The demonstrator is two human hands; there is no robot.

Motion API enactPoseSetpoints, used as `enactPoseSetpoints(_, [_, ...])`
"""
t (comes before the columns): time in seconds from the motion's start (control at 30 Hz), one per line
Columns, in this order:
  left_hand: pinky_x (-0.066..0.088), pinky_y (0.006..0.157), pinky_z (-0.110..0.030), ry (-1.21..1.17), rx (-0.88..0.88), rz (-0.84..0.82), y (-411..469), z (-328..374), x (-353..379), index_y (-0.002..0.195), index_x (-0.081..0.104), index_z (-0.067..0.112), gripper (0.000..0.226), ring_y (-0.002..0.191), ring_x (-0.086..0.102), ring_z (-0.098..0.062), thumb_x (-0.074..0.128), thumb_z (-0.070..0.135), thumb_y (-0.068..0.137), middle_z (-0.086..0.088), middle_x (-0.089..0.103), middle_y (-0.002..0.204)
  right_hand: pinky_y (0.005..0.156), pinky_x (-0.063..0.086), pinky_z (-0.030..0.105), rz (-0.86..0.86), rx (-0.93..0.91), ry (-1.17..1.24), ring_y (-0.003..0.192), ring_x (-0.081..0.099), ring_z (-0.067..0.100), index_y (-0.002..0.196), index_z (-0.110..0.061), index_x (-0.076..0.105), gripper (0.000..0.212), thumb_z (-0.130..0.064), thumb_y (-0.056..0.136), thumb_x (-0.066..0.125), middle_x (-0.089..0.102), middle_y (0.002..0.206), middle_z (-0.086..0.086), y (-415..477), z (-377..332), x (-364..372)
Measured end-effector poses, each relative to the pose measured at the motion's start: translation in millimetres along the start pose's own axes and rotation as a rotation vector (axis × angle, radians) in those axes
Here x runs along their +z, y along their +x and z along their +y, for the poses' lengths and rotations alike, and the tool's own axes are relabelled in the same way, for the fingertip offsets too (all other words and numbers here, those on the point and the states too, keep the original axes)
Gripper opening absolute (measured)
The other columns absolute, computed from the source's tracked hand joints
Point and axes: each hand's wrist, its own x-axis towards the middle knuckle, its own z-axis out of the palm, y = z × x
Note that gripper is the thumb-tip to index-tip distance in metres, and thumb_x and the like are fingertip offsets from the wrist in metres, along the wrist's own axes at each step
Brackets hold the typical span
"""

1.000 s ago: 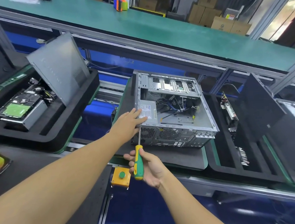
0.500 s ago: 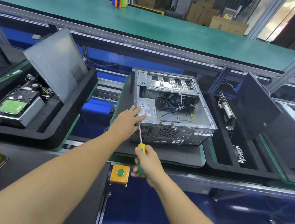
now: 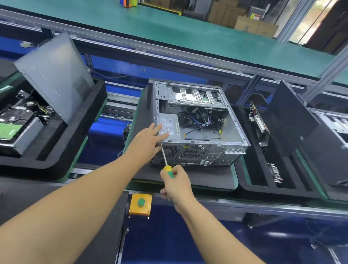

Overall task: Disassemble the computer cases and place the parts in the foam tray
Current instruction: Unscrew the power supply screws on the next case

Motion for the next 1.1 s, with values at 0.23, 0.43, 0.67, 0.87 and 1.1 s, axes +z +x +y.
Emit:
enactPoseSetpoints(0.23, [0.024,0.119,-0.039,0.032,0.015,0.003,1.1,-0.9,-0.3,0.154,0.029,0.033,0.056,0.152,0.016,-0.028,0.050,0.031,0.102,-0.005,0.015,0.166,0.062,0.054,0.033,-0.503,0.375,0.585,0.066,0.060,0.020,0.111,0.002,0.065,0.042,-0.030,0.105,0.038,0.070,0.090,0.013,2.3,-13.2,-20.2])
enactPoseSetpoints(0.43, [0.025,0.120,-0.038,0.045,0.003,0.013,-0.6,0.7,0.7,0.155,0.028,0.034,0.056,0.152,0.016,-0.027,0.048,0.032,0.103,-0.005,0.014,0.166,0.056,0.058,0.033,-0.133,0.080,0.274,0.052,0.061,0.011,0.100,-0.013,0.054,0.017,-0.027,0.097,0.064,0.058,0.094,0.009,0.3,3.5,1.9])
enactPoseSetpoints(0.67, [0.025,0.117,-0.038,0.020,0.009,0.035,-1.3,1.8,-0.3,0.153,0.034,0.031,0.054,0.150,0.019,-0.028,0.050,0.028,0.102,-0.005,0.019,0.165,0.056,0.049,0.032,-0.427,0.357,0.510,0.059,0.054,0.019,0.104,-0.005,0.062,0.038,-0.039,0.101,0.046,0.063,0.083,0.012,6.2,-10.9,-8.8])
enactPoseSetpoints(0.87, [0.022,0.119,-0.038,0.007,0.003,0.027,-1.6,1.9,-0.2,0.154,0.031,0.031,0.055,0.152,0.016,-0.027,0.050,0.028,0.102,-0.005,0.016,0.166,0.063,0.054,0.037,-0.343,0.233,0.415,0.067,0.061,0.019,0.101,-0.008,0.062,0.023,-0.029,0.102,0.052,0.069,0.088,0.008,8.2,-6.5,-6.4])
enactPoseSetpoints(1.1, [0.019,0.122,-0.038,-0.034,-0.014,0.029,-3.5,4.3,-1.1,0.155,0.030,0.031,0.055,0.153,0.013,-0.027,0.048,0.025,0.103,-0.004,0.014,0.166,0.050,0.051,0.030,-0.270,0.191,0.360,0.053,0.057,0.016,0.098,-0.016,0.053,0.018,-0.032,0.098,0.060,0.055,0.089,0.010,3.5,0.2,8.1])
